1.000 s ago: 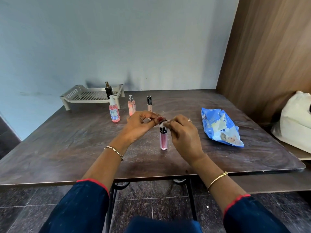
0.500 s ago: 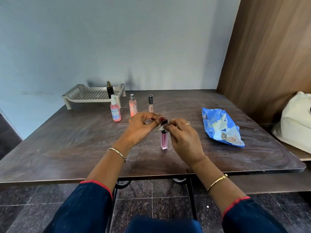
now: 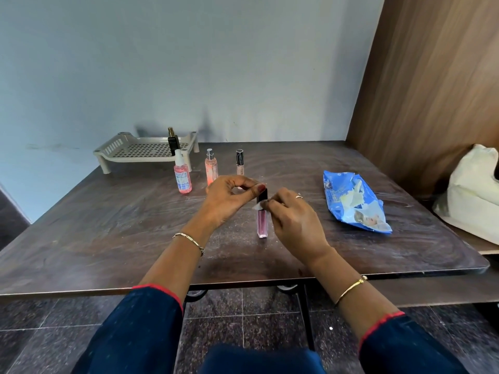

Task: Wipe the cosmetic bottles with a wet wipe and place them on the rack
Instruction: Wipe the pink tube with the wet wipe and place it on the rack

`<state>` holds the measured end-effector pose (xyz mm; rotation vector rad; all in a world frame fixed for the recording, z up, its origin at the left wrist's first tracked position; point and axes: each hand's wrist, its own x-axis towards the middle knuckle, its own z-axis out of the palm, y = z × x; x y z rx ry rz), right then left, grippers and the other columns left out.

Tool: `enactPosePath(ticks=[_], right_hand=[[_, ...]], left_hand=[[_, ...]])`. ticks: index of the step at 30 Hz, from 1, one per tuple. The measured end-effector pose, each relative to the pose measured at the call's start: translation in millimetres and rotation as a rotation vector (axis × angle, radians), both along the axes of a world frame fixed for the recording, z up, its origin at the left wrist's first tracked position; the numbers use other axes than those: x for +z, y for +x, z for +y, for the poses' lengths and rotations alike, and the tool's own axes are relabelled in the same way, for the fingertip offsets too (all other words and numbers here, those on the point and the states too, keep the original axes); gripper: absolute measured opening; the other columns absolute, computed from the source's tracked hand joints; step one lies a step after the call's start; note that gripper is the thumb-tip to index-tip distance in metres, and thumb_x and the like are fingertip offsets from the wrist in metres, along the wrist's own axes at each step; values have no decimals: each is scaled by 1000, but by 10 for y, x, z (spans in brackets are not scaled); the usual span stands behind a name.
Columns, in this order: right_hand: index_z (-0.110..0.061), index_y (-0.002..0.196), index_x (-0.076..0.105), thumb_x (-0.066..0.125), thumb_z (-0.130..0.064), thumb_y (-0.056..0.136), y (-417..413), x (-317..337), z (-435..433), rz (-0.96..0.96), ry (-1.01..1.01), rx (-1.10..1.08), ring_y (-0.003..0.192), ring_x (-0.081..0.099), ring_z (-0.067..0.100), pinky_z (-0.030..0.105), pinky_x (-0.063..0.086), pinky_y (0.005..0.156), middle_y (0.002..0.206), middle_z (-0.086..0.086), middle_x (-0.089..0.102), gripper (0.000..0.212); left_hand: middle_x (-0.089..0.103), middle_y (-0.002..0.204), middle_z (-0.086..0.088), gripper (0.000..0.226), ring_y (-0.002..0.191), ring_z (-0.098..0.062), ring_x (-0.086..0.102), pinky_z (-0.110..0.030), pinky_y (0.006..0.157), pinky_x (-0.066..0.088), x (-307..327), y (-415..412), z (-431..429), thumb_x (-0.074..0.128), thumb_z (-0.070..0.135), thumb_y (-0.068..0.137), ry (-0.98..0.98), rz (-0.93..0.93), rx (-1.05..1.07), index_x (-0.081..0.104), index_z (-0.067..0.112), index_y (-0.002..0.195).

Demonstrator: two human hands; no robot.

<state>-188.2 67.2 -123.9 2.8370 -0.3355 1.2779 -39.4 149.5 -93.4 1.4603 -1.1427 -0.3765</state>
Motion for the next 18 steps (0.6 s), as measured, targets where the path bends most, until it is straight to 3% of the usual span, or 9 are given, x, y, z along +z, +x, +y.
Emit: enactPosePath(ticks=[5,9,13,18], right_hand=[[-9,84,69,65,0,74,-80,-218,-16,240,-6,37,64,55,26,38,48,45,84,6,55,14],[-10,82,71,72,3,68,-81,-173,27,395,-3,39,62,58,24,33,48,45,84,4,58,19],[-11,88,71,69,2,72,-43,-80,-13,392,24,49,70,60,25,34,49,53,92,3,60,21],[-8,91,70,69,0,79,88,90,-139,195,24,17,65,56,24,35,48,48,87,5,57,15]], left_hand=[[74,96,0,22,93,-9,68,-18,84,52,-28,113,-25,78,17,73,45,-24,41,74,9,93],[74,96,0,20,89,-8,68,-11,76,51,-2,106,-68,77,16,76,71,-46,41,74,10,95],[73,96,1,22,85,-6,67,-8,70,49,7,108,-101,76,15,77,93,-38,59,73,7,98],[74,91,2,22,87,-8,68,-17,79,53,9,152,-129,77,19,76,102,-89,40,74,10,95]])
